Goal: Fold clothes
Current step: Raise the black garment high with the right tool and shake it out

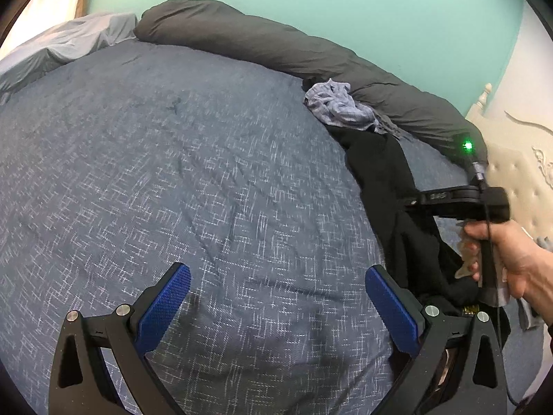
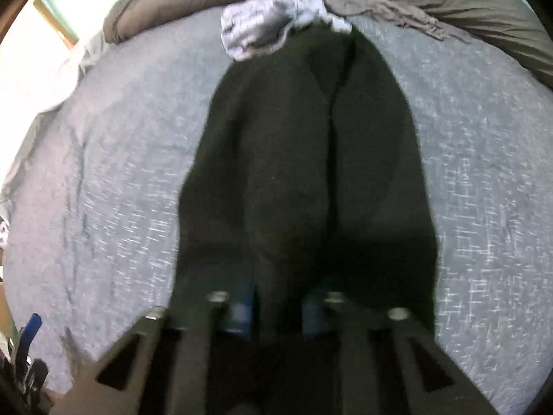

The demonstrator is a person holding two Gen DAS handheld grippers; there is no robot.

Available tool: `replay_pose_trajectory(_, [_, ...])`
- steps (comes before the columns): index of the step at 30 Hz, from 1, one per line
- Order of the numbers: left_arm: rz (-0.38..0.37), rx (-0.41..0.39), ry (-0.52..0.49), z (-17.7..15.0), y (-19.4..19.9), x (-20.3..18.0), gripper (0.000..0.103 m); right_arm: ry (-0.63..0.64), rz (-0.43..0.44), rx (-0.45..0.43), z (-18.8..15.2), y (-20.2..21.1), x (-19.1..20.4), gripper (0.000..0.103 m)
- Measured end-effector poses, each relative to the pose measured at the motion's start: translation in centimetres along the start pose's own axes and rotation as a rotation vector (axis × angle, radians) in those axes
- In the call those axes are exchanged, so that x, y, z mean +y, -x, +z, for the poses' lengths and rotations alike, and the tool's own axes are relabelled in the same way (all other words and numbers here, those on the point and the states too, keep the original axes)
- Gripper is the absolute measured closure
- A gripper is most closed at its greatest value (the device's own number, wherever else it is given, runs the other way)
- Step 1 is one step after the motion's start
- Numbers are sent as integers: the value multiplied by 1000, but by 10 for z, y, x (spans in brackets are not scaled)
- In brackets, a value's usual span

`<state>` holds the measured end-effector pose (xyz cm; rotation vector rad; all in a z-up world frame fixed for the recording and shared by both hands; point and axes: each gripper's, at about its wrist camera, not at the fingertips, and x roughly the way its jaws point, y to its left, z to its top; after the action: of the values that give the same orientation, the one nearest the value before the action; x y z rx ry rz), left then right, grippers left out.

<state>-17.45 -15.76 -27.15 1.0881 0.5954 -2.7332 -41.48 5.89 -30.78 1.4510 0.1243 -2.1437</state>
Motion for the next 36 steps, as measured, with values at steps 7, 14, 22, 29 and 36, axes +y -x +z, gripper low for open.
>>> replay_pose_trajectory(7, [-3, -27, -10, 2, 13, 2, 0, -111, 179, -188, -1, 85, -13, 90])
replay_pose_trajectory(14, [-9, -77, -24, 4, 34, 3, 0, -211, 308, -440, 14, 202, -24, 91])
replay_pose_trajectory(22, [-2, -109, -43, 4, 47, 2, 0, -237, 287, -710, 27, 333, -36, 91])
replay_pose_trajectory(29, [-5, -117, -72, 1, 52, -3, 0, -227, 250, -829, 25, 406, -42, 91])
replay_pose_trajectory(36, [-14, -128, -80, 1, 56, -6, 0, -242, 215, -915, 10, 448, -51, 91])
